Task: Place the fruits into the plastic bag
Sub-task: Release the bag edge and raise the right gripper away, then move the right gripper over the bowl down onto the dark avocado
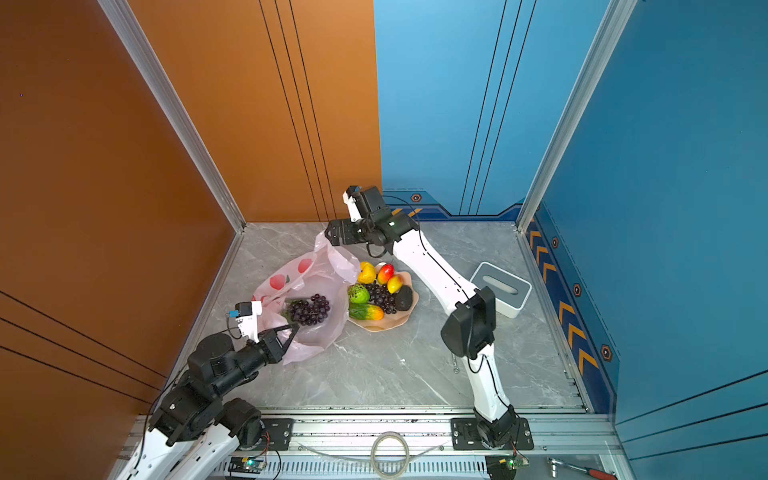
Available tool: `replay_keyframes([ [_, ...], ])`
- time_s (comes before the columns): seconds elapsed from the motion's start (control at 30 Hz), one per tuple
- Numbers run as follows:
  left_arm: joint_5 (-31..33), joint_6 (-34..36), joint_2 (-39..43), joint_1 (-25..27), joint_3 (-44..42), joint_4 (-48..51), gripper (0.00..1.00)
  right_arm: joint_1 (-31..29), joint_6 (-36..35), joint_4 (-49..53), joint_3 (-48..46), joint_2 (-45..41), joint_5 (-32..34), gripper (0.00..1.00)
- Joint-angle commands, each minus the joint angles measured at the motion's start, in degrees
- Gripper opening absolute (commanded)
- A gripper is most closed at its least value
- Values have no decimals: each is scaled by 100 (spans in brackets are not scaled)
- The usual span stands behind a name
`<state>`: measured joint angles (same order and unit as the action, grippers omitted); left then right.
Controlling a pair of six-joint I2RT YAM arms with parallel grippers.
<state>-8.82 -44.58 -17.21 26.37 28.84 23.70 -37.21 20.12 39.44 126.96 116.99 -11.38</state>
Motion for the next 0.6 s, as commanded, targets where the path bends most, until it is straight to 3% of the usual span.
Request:
replay_keyframes([
  [0.0, 170, 28, -48, 61, -53, -164, 0, 54, -228, 110, -437, -869, 381, 100],
  [0.17, 152, 28, -151, 85, -28, -243, 0, 126, -90, 22, -1028, -1622, 227, 100],
  [0.37, 109, 28, -166, 123, 7, -270, 0, 345, 34, 1594, -1287, -2021, 1510, 100],
  [0.57, 66, 18, -198, 132, 54, -270, 0, 623, 127, 1795, -2875, -2441, 1578, 100],
])
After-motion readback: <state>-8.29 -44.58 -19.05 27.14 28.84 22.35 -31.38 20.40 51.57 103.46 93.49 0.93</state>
